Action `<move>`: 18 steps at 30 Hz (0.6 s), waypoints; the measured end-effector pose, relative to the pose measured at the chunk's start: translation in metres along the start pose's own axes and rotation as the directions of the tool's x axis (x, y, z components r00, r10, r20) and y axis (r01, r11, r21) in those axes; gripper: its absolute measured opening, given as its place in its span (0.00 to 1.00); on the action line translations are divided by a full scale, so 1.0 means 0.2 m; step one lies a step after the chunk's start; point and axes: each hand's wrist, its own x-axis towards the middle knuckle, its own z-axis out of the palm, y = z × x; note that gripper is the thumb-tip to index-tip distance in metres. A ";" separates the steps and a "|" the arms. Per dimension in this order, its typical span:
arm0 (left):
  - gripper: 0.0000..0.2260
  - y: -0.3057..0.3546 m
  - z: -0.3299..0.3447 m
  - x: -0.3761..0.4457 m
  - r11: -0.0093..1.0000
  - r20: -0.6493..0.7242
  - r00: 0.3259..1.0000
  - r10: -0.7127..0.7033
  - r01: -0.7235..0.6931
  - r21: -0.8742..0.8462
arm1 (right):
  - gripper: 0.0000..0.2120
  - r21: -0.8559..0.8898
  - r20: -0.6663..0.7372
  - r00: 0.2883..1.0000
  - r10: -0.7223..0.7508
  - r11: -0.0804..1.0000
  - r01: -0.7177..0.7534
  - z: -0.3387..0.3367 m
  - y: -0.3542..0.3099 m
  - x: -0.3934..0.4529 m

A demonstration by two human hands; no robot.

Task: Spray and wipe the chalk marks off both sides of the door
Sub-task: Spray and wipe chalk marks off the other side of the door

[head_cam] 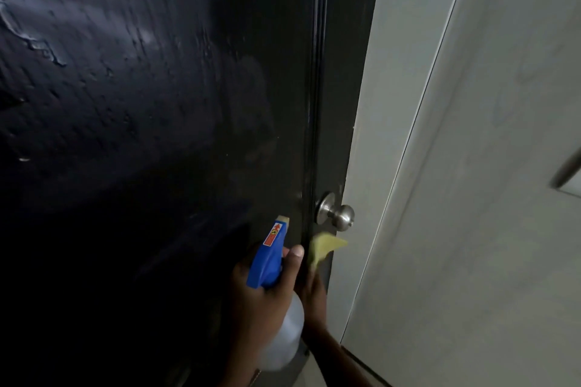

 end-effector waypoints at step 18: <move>0.22 -0.05 0.01 0.01 1.000 0.038 0.999 -0.006 0.007 -0.010 | 0.16 0.654 0.022 0.974 0.227 0.733 -0.185 -0.40 -0.69 0.19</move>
